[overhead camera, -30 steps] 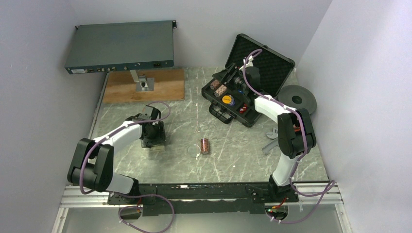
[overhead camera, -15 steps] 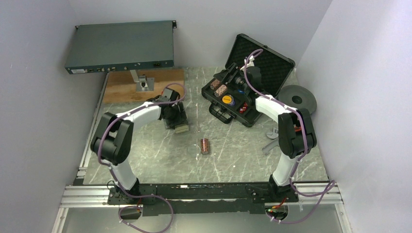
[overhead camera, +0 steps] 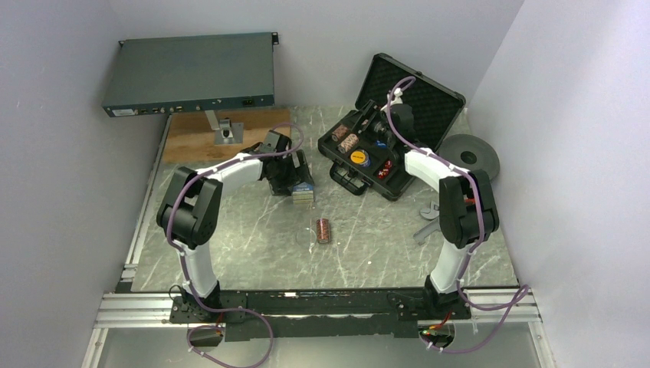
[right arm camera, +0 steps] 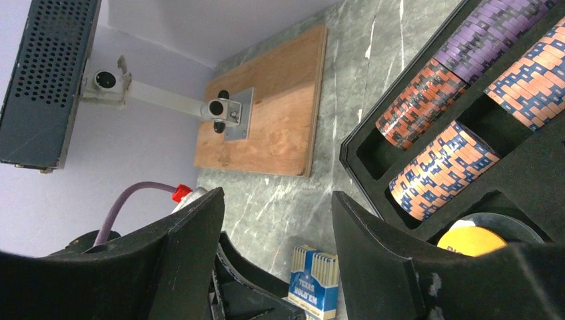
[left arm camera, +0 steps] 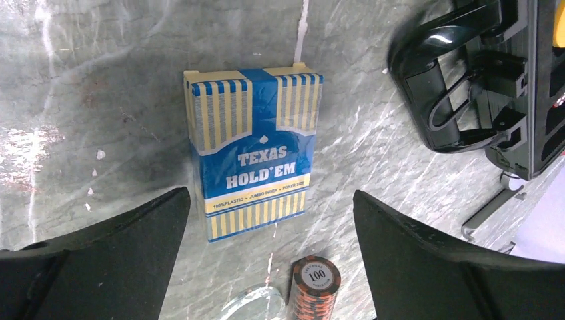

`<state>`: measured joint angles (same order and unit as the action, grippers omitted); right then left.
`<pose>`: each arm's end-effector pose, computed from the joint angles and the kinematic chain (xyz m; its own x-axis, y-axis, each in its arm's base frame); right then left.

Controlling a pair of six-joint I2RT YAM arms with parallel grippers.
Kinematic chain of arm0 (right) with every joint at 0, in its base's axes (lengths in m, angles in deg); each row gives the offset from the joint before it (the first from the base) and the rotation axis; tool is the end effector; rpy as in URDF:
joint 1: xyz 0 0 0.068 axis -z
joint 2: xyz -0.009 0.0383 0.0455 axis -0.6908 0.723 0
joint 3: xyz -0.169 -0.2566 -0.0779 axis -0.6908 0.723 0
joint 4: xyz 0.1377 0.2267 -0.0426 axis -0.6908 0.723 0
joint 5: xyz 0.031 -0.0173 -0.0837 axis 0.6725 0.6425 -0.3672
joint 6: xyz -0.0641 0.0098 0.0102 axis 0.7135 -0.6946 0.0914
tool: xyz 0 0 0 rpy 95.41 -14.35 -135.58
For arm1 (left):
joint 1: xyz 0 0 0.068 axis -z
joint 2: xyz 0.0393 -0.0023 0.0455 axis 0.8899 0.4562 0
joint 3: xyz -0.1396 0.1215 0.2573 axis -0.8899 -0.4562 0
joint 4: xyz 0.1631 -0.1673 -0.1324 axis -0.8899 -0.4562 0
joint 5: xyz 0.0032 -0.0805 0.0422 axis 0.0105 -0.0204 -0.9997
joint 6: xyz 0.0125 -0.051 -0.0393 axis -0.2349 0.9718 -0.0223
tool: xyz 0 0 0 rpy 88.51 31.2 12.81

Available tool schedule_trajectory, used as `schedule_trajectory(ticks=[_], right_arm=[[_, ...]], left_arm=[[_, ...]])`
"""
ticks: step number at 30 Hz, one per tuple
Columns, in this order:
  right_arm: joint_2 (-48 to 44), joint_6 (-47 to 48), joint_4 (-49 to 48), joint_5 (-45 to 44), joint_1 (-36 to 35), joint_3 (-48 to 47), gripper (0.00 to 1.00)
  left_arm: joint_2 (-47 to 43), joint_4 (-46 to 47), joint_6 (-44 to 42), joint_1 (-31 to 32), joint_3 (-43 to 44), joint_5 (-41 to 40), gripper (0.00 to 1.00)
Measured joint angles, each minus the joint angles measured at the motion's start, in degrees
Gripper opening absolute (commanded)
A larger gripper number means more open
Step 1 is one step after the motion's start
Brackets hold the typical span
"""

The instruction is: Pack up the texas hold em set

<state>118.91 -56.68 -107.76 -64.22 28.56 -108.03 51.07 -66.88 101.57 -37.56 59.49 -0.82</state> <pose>0.4379 0.1369 0.2920 -0.5894 0.5797 -0.5627 -0.1828 0.5828 0.7918 0.3748 -0.1897 0.2061 -0.9132 -0.3054 -0.2698 -0.1354 0.8519 -0.5059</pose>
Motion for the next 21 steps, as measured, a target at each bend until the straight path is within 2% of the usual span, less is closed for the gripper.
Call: schedule_trajectory(ticks=[6, 11, 16, 21], right_arm=[[0.81, 1.44, 3.91, 1.42, 0.00, -2.99, 0.62], [0.79, 6.67, 10.88, 1.36, -0.02, -7.65, 0.63], [0.24, 12.76, 20.11, -0.72, -0.79, -12.72, 0.71], [-0.39, 18.29, 30.69, -5.99, -2.80, -19.76, 0.80]], left_arm=[[-2.80, -1.77, -1.84, 0.61, 1.20, -0.66, 1.00], [-9.07, -8.90, -6.73, 1.05, 8.90, -3.89, 1.00], [-20.87, -12.66, -15.34, 0.92, 15.23, -11.02, 0.99], [-34.95, -9.66, -22.32, -0.76, 11.17, -15.52, 1.00]])
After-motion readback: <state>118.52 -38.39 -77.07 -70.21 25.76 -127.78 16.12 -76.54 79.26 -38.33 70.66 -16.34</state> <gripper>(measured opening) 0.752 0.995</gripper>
